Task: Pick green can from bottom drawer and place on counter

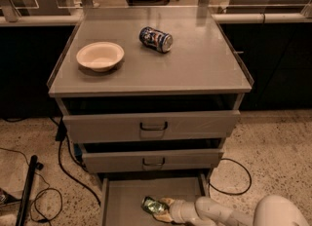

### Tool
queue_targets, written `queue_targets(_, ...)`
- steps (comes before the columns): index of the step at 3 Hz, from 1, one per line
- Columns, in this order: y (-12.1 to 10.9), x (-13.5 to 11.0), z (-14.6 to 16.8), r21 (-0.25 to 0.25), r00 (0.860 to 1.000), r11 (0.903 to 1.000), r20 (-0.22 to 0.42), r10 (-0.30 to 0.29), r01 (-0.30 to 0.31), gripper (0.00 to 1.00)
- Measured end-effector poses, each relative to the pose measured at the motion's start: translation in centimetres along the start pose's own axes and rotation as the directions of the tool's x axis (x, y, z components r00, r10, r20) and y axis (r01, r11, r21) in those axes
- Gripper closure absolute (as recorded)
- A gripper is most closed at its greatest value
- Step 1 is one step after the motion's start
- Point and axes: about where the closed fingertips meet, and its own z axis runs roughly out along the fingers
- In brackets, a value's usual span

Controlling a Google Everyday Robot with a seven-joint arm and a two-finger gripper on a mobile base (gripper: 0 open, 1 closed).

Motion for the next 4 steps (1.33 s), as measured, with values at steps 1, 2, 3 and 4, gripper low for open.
queue_targets(1,-0.2,-0.4,-2.0,-0.006,1.000,1.0000,0.000,0.002,-0.002,1.00)
queue_targets(2,-0.2,-1.9,-5.1,0.009,0.999,0.9996,0.021,-0.028,0.028,1.00)
queue_targets(3,0.7,-3.5,-8.6,0.010,0.997,0.9977,0.045,-0.067,0.066,1.00)
queue_targets(4,1.1,-5.2,-11.2,0.006,0.993,0.9941,0.051,-0.108,0.108,1.00)
